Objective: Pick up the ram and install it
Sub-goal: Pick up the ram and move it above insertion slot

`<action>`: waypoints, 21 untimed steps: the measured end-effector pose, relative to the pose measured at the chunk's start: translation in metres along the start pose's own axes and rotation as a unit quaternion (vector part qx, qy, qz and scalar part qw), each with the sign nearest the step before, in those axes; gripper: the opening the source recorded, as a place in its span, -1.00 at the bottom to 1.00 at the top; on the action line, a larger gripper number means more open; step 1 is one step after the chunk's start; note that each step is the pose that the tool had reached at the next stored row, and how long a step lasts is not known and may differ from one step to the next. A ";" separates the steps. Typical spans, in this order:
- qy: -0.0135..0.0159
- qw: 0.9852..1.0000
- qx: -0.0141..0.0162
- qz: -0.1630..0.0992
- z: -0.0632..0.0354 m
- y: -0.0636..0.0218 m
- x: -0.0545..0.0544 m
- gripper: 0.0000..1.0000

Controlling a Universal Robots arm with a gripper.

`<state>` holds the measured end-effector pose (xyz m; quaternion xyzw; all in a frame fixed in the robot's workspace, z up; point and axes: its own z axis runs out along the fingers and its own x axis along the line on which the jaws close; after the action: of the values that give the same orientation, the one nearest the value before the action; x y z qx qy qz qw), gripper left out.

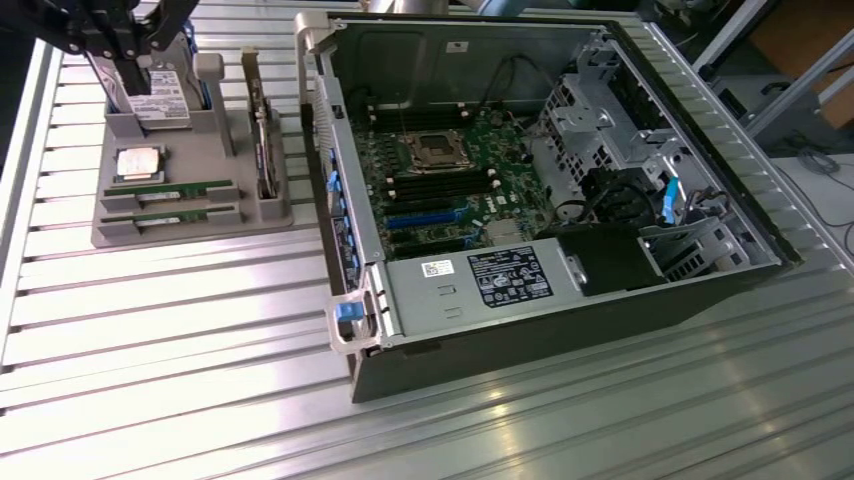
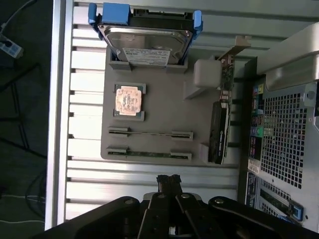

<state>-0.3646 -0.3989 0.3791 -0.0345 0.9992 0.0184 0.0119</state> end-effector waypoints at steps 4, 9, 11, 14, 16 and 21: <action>0.001 1.000 -0.001 -0.031 0.0000 0.0000 0.000 -0.79; 0.002 0.998 -0.001 -0.055 0.0001 0.0000 0.000 -0.79; 0.002 0.998 -0.002 -0.067 0.0001 0.0000 0.000 -0.79; 0.003 0.996 -0.002 -0.086 0.0001 0.0000 0.000 -0.79; 0.003 0.996 -0.002 -0.094 0.0001 0.0000 0.000 -0.79; 0.004 0.993 -0.003 -0.118 0.0001 0.0000 0.000 -0.79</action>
<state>-0.3646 -0.3989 0.3790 -0.1523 0.9881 0.0197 0.0097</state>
